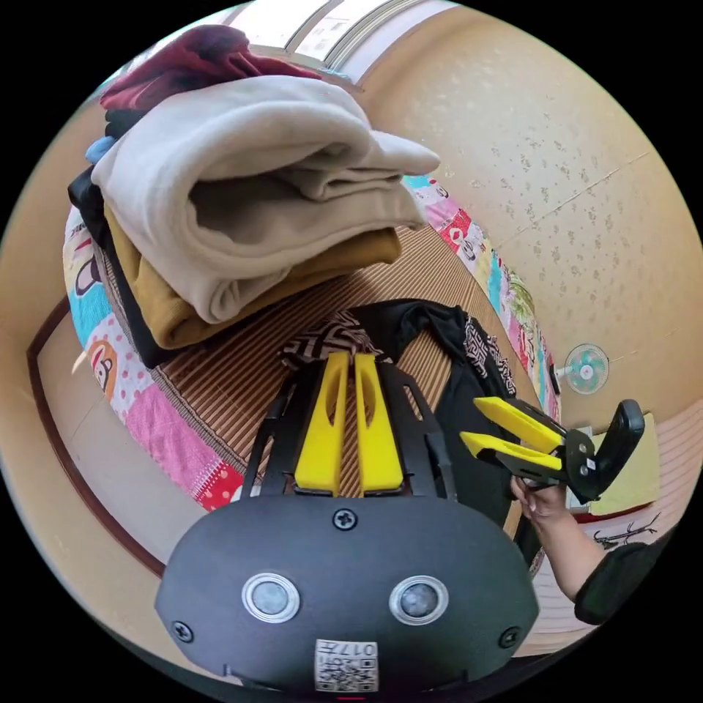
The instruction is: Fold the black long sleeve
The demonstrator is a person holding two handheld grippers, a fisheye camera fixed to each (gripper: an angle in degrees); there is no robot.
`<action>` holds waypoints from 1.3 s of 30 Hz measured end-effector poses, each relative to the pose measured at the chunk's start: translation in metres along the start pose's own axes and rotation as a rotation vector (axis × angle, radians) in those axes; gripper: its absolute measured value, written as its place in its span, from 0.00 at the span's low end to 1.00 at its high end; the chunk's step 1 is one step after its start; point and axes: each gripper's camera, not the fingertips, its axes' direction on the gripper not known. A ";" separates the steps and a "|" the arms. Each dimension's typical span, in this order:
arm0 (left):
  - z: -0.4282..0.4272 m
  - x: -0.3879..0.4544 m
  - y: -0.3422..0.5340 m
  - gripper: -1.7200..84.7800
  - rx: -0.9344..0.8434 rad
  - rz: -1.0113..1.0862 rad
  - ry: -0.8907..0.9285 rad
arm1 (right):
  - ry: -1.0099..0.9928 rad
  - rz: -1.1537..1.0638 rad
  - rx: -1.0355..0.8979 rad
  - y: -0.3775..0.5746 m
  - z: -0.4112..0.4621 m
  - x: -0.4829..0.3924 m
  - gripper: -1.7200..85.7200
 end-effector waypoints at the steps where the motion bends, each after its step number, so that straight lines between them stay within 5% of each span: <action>1: -0.011 0.003 -0.004 0.01 0.002 0.028 0.012 | -0.001 -0.036 0.019 -0.009 0.002 -0.004 0.17; 6: -0.041 0.002 -0.021 0.02 -0.015 0.078 0.113 | 0.007 -0.349 0.006 -0.068 0.025 -0.053 0.17; 10: -0.081 0.004 -0.027 0.05 0.105 0.137 0.201 | 0.136 -0.276 0.119 -0.078 0.020 -0.056 0.08; 13: -0.118 0.007 -0.025 0.06 0.261 0.190 0.289 | 0.054 -0.096 0.223 -0.075 -0.017 -0.019 0.05; 18: -0.112 0.018 -0.030 0.08 0.203 0.245 0.299 | -0.188 0.451 0.623 0.003 -0.121 0.125 0.04; 24: -0.042 0.044 -0.023 0.08 0.042 0.247 0.396 | -0.029 0.860 0.992 0.174 -0.200 0.224 0.05; 29: 0.033 0.090 -0.018 0.10 -0.079 0.325 0.392 | 0.212 1.228 0.852 0.310 -0.180 0.241 0.06; 33: 0.094 0.119 -0.026 0.11 -0.179 0.321 0.422 | 0.022 1.552 0.663 0.405 -0.116 0.255 0.10; 39: 0.160 0.156 -0.060 0.12 -0.231 0.391 0.345 | -0.089 1.561 0.918 0.436 -0.136 0.247 0.15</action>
